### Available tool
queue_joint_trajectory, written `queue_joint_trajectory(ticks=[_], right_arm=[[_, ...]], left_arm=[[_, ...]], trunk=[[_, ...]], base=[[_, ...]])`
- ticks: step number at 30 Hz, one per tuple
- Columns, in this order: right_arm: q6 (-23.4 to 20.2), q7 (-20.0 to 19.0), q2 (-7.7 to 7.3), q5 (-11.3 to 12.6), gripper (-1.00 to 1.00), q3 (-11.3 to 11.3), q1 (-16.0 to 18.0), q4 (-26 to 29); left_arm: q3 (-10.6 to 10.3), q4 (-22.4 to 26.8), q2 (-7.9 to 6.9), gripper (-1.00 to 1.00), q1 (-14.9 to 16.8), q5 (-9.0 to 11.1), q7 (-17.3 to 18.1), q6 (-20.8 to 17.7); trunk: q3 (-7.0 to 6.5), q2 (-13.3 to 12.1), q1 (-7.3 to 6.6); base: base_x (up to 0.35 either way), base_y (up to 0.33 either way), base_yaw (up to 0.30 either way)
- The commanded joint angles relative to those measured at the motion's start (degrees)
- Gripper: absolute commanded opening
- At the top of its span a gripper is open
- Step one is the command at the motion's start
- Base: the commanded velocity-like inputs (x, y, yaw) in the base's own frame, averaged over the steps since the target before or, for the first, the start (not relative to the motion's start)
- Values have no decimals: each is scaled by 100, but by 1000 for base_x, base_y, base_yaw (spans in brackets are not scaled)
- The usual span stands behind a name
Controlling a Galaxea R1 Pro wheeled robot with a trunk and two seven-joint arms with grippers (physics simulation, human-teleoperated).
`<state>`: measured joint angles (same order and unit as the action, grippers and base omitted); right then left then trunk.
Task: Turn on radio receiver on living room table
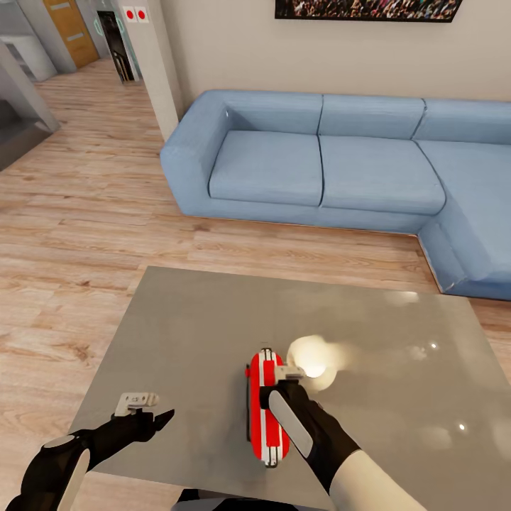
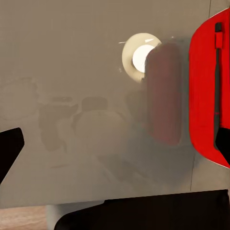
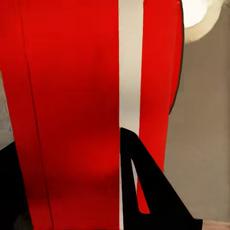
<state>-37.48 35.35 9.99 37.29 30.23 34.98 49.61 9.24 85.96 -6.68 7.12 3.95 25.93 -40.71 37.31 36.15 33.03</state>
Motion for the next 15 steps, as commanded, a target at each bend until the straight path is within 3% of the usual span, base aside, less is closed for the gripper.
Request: queue_joint_trajectory(ticks=[1, 2, 3, 4, 15], right_arm=[[5, 4, 0, 19, -100, -1, 0, 56], [-5, 11, 0, 18, -100, -4, -2, 209], [-90, 31, 0, 15, -100, -6, -5, 777], [-2203, 499, 0, 61, -100, -50, -52, 3997], [-2252, 503, 0, 68, -100, -37, -53, 4048]], left_arm=[[0, 0, 0, 100, 0, 0, 0, 0], [-1, 0, 0, 100, 0, 0, 0, 1], [-1, 0, 0, 100, 0, 0, 0, 1], [0, 0, 0, 100, 0, 0, 0, 1], [6, 8, -8, 100, 0, 5, 0, 7]], trunk=[[0, 0, 0], [0, 0, 0], [0, 0, 0], [0, 0, 0], [0, 0, 0]], base=[[0, 0, 0], [0, 0, 0], [0, 0, 0], [0, 0, 0], [0, 0, 0]])
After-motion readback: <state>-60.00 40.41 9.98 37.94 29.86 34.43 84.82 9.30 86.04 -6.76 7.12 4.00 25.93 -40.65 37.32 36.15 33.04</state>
